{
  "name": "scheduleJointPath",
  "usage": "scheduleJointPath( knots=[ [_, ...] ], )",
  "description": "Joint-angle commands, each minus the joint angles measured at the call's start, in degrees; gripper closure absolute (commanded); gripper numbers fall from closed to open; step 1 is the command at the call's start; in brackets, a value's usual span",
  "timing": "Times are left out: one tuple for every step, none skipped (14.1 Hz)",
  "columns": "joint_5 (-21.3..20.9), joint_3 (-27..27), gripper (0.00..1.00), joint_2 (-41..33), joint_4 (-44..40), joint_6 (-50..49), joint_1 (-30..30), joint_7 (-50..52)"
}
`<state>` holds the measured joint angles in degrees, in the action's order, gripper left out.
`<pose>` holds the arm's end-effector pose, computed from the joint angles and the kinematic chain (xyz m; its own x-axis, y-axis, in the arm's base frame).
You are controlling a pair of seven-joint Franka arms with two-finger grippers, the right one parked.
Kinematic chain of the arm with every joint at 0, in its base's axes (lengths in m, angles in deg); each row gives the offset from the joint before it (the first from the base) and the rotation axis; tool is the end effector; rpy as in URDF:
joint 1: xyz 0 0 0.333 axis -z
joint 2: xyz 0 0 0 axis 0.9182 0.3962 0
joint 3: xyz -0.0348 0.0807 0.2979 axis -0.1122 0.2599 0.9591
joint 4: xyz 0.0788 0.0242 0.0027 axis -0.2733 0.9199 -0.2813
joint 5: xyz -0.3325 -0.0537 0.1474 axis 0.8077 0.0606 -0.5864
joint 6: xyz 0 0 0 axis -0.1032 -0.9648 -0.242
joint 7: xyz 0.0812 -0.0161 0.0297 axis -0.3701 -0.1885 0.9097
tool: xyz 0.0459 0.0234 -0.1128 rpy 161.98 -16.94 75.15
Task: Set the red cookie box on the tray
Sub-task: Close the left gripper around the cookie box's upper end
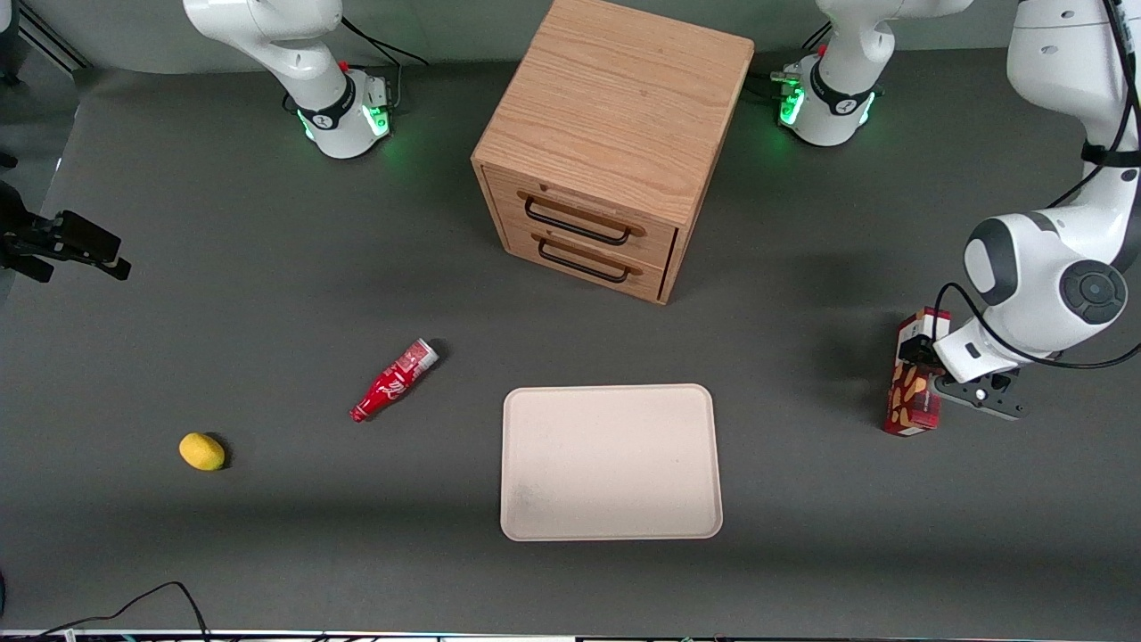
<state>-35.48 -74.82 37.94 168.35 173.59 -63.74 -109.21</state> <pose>0.5755 0.0558 0.2543 0.9312 -0.3641 0.0166 -0.3631 -0.9308 -0.0427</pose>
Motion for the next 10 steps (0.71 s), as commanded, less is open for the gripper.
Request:
scheduleJointPath(
  knots=[
    [2.0,0.2,0.00,0.0,1.6,2.3,0.2,-1.6],
    [2.6,0.2,0.00,0.0,1.6,2.3,0.2,-1.6],
    [2.9,0.1,0.00,0.0,1.9,2.4,0.2,-1.6],
    [3.0,0.1,0.01,0.1,2.2,3.5,0.2,-1.6],
    [3.0,0.1,0.03,0.3,2.8,4.7,0.2,-1.7],
    [3.0,0.1,0.05,0.3,3.1,5.2,0.2,-1.6],
    [3.0,0.1,0.10,0.3,3.1,5.2,0.2,-1.6],
    [3.0,0.1,0.26,0.3,3.1,5.2,0.2,-1.6],
    [3.0,0.1,0.50,0.3,3.1,5.1,0.2,-1.7],
    [3.0,0.1,0.83,0.2,3.2,5.1,0.3,-1.7]
  ],
)
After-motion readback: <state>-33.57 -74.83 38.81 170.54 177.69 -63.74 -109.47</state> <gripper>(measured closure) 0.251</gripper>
